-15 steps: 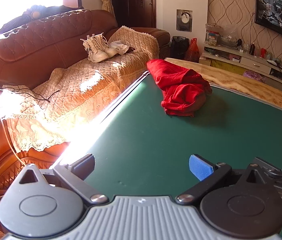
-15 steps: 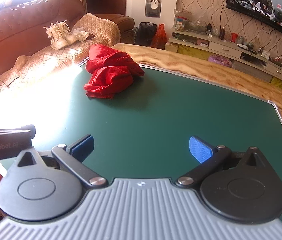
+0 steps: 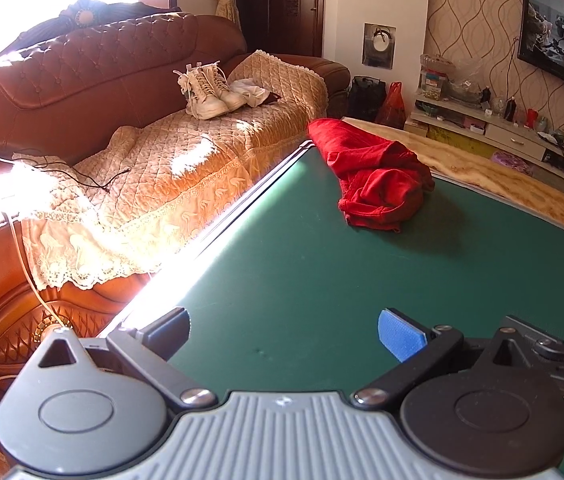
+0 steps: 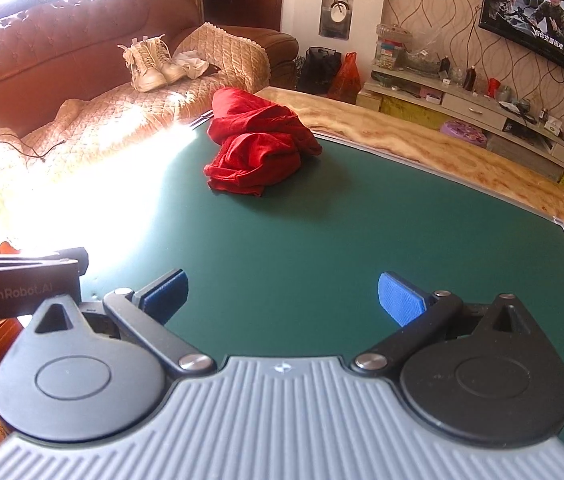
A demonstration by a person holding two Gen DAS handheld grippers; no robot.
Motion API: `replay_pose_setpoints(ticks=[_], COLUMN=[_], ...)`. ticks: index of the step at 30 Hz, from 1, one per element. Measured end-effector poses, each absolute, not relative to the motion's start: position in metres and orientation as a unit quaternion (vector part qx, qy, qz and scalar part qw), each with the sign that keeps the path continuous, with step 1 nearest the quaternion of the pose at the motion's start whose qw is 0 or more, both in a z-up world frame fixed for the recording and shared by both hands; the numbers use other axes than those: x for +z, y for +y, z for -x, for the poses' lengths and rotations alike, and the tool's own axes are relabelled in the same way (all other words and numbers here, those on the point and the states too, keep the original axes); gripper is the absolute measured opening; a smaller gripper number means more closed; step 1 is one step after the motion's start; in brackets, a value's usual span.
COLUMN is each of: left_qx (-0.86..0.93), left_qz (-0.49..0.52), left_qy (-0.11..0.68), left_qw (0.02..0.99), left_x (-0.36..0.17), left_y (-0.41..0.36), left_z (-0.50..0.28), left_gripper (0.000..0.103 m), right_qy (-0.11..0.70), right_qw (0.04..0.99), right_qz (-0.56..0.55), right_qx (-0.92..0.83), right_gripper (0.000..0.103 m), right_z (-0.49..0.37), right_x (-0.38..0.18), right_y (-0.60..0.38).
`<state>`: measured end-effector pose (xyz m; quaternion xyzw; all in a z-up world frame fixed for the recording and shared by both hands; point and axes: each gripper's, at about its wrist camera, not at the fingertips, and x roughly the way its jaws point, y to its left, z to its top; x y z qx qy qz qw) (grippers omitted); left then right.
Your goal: Fold clothes
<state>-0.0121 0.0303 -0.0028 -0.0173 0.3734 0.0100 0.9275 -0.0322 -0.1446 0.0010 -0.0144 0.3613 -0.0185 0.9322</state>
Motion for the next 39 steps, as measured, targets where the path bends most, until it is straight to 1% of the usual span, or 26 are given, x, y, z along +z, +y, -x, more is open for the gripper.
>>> replay_pose_setpoints(ticks=[4,11,25,39], left_qx=[0.007,0.008,0.015,0.017], left_qz=[0.033,0.032,0.028,0.02], left_qy=[0.381,0.384,0.393,0.398], left_qw=[0.924,0.923,0.919,0.917], left_x=[-0.006,-0.011,-0.017,-0.022], left_y=[0.037,0.037,0.033,0.028], left_z=[0.012,0.012,0.009,0.002], left_gripper=[0.103,0.103,0.103,0.103], right_qy=[0.356,0.348,0.363,0.354], right_qw=[0.934,0.937,0.932,0.935], right_qz=[0.017,0.03,0.011,0.004], right_qx=[-0.013,-0.015,-0.003,-0.005], right_gripper=[0.103,0.103,0.103,0.103], right_z=[0.034,0.034,0.03,0.028], right_x=[0.001,-0.004,-0.013,-0.015], right_y=[-0.14,-0.137,-0.144,-0.149])
